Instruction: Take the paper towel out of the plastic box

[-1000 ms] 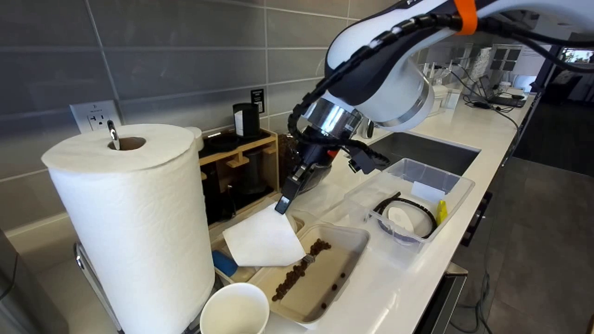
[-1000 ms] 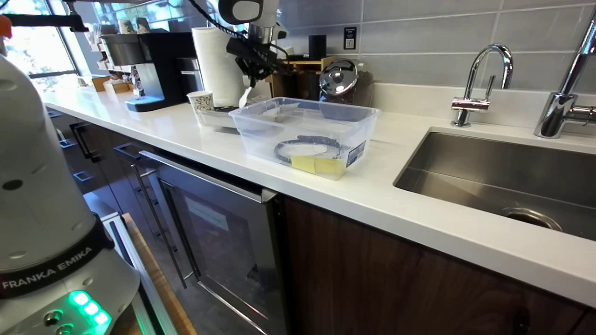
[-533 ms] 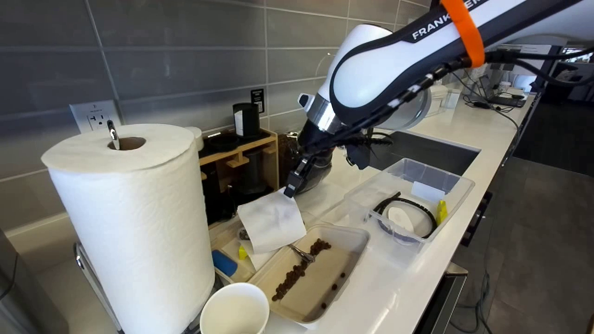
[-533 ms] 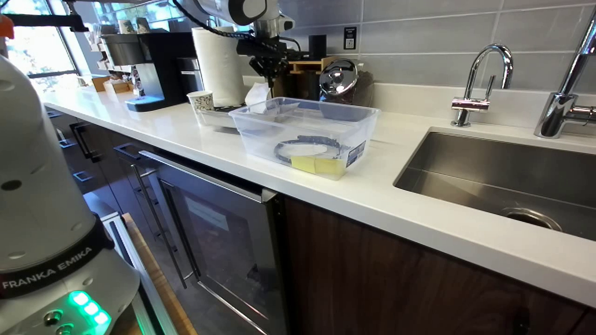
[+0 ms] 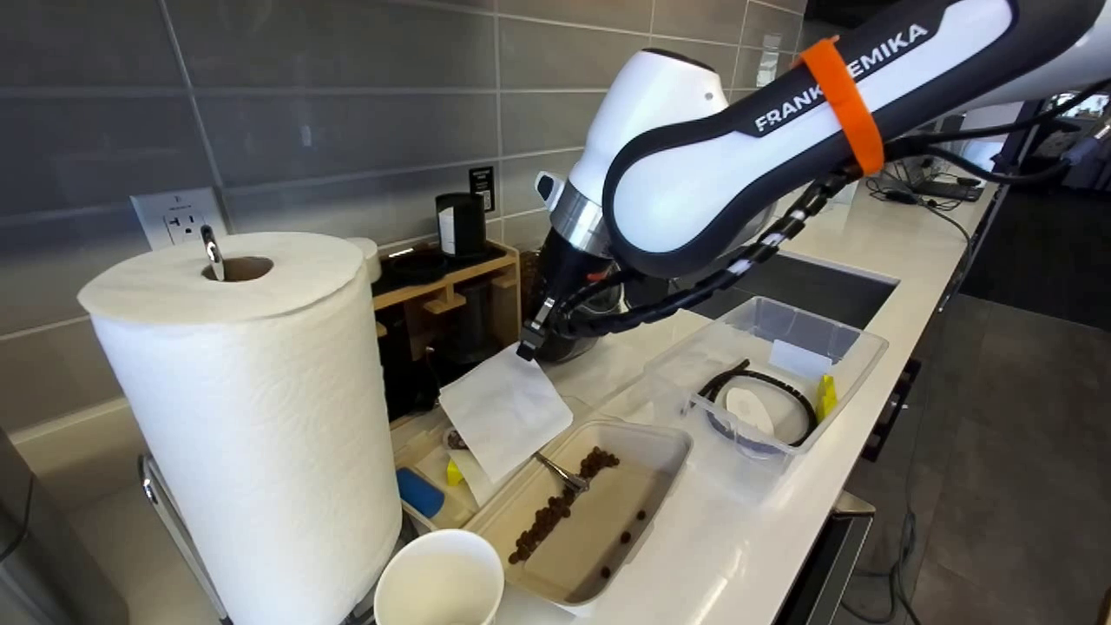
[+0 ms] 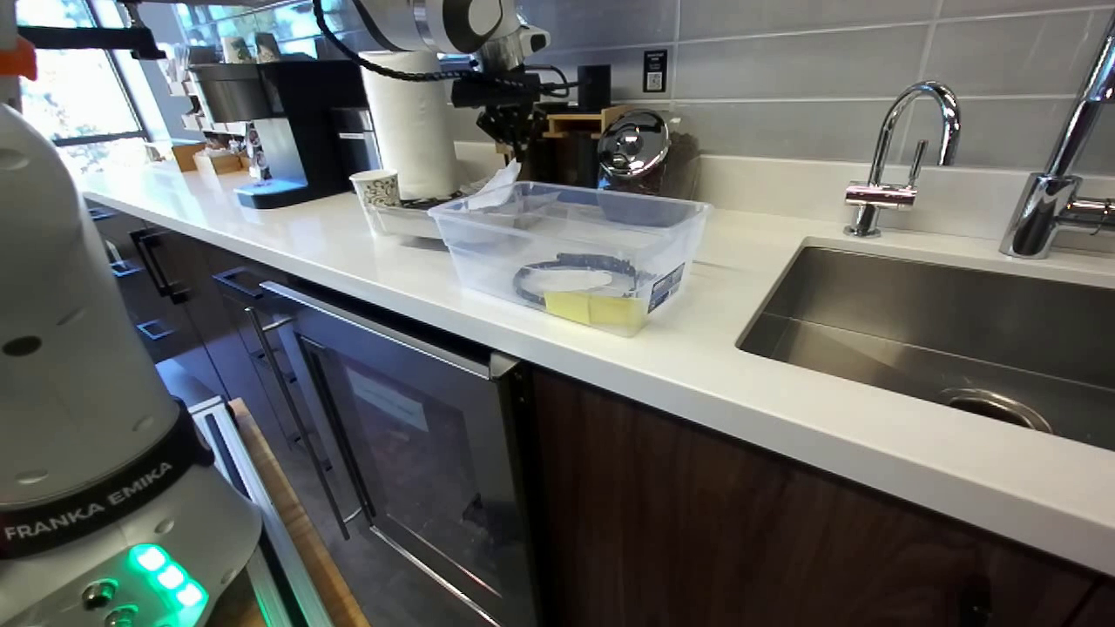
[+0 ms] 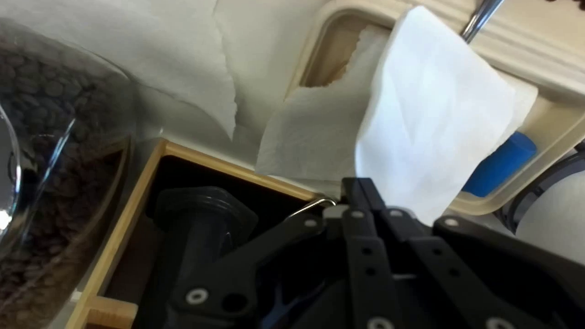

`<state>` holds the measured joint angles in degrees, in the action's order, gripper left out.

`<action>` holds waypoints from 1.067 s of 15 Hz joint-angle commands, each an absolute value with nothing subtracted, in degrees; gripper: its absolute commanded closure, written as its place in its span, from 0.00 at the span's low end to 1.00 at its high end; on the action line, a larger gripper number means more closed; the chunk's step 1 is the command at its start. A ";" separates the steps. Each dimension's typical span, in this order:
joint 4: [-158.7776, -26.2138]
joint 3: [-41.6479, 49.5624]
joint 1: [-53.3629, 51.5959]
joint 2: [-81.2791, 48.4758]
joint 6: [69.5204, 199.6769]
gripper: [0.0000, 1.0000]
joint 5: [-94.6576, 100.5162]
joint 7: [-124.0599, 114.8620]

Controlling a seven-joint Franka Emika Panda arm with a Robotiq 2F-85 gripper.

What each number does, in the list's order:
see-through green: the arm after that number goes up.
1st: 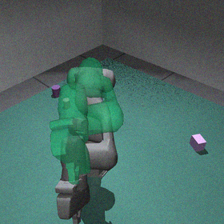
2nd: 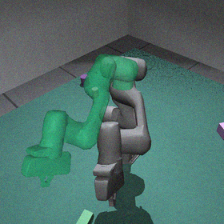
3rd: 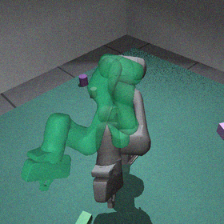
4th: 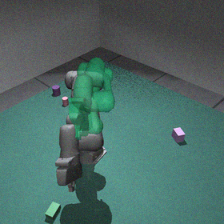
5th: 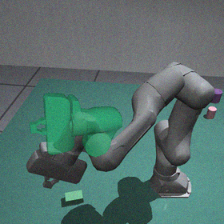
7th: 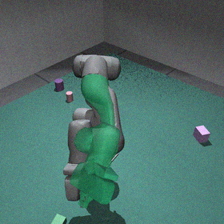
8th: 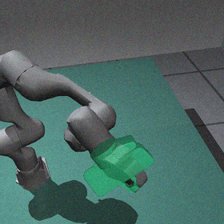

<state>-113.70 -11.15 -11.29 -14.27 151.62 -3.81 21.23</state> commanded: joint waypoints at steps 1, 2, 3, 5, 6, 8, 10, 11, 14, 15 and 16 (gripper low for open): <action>-111.05 -12.68 -10.95 -17.33 152.26 1.00 -2.09 20.61; -110.68 -13.13 -10.86 -17.82 152.20 0.91 -2.36 20.95; -110.43 -13.75 -10.64 -18.20 152.19 0.73 -2.99 21.60; -110.40 -14.50 -10.19 -17.86 151.95 0.60 -3.25 22.61; -110.43 -15.58 -9.48 -17.46 151.67 0.53 -4.85 23.93; -111.62 -17.82 -7.90 -15.07 149.83 0.38 -8.30 26.48; -113.60 -19.72 -6.77 -11.81 147.71 0.22 -12.26 27.70; -114.75 -20.40 -6.52 -10.08 146.61 0.16 -14.56 28.00; -117.86 -21.61 -7.06 -4.63 142.71 0.00 -22.27 29.22; -119.39 -21.45 -7.64 -2.32 141.29 0.00 -24.33 29.32; -121.42 -21.05 -8.23 0.50 139.45 0.00 -26.13 29.07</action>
<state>-114.66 -21.10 -7.64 -7.79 143.61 -20.15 28.01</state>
